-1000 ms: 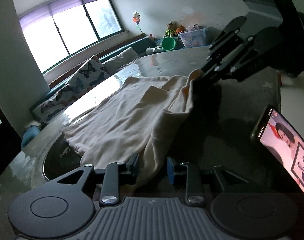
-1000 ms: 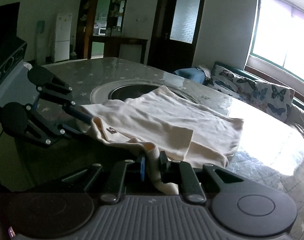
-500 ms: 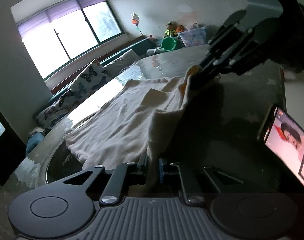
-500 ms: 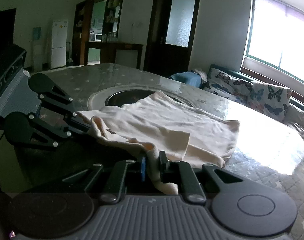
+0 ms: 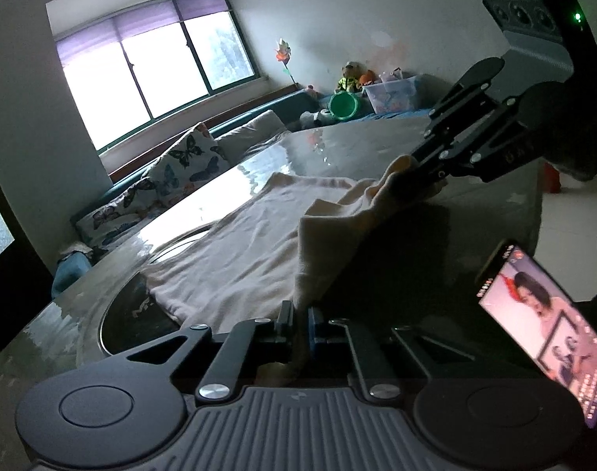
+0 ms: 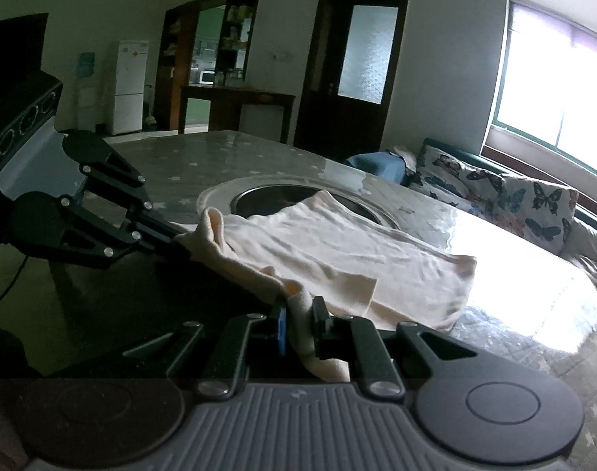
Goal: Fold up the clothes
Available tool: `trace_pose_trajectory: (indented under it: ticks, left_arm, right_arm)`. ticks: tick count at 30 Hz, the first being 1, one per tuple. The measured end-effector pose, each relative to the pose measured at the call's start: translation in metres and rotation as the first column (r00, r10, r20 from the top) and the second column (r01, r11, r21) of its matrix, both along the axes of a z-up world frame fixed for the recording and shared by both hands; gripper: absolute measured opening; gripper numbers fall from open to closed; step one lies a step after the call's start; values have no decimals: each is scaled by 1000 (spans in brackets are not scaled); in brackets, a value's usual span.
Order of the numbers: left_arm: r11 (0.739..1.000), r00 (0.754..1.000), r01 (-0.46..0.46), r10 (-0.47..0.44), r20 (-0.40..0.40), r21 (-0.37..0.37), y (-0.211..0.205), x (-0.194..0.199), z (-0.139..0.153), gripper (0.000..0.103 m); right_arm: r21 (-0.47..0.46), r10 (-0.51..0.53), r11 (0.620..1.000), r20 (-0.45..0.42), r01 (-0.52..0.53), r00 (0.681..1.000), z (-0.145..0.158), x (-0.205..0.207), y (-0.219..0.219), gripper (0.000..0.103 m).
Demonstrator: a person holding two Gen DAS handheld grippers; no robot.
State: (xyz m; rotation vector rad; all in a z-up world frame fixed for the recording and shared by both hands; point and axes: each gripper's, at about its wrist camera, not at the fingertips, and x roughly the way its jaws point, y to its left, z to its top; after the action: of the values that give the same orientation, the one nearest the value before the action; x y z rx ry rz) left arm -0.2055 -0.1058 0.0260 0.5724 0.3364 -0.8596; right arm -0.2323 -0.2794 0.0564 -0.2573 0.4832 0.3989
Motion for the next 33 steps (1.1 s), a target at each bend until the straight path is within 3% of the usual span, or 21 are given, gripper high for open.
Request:
trace_pose_trajectory:
  ticks: [12, 17, 23, 24, 26, 29, 31, 33]
  left_arm:
    - [999, 1000, 13, -12, 10, -31, 27, -45, 34, 7]
    - [998, 1000, -2, 3, 19, -67, 31, -38, 51, 7]
    - [998, 995, 21, -27, -91, -64, 37, -32, 44, 11]
    - [998, 995, 28, -34, -94, -58, 36, -35, 42, 13]
    - [999, 995, 35, -38, -88, -41, 32, -45, 35, 31]
    - [998, 997, 66, -66, -47, -11, 24, -60, 23, 36]
    - [997, 996, 77, -77, -45, -14, 18, -66, 15, 46]
    - [997, 997, 76, -76, -35, -4, 10, -67, 8, 46]
  right_arm:
    - [-20, 53, 998, 28, -52, 998, 33, -45, 9, 11]
    - [-17, 50, 999, 52, -49, 997, 50, -39, 5, 11]
    - [-20, 50, 999, 63, -49, 997, 51, -30, 5, 11]
    - [-20, 50, 999, 63, -49, 997, 51, -29, 5, 11]
    - [-8, 50, 999, 61, -49, 997, 51, -27, 4, 11]
    - [3, 44, 999, 73, -45, 996, 52, -31, 4, 11]
    - [14, 39, 999, 78, -40, 996, 54, -31, 4, 11]
    - [23, 34, 999, 84, -36, 996, 55, -30, 3, 11]
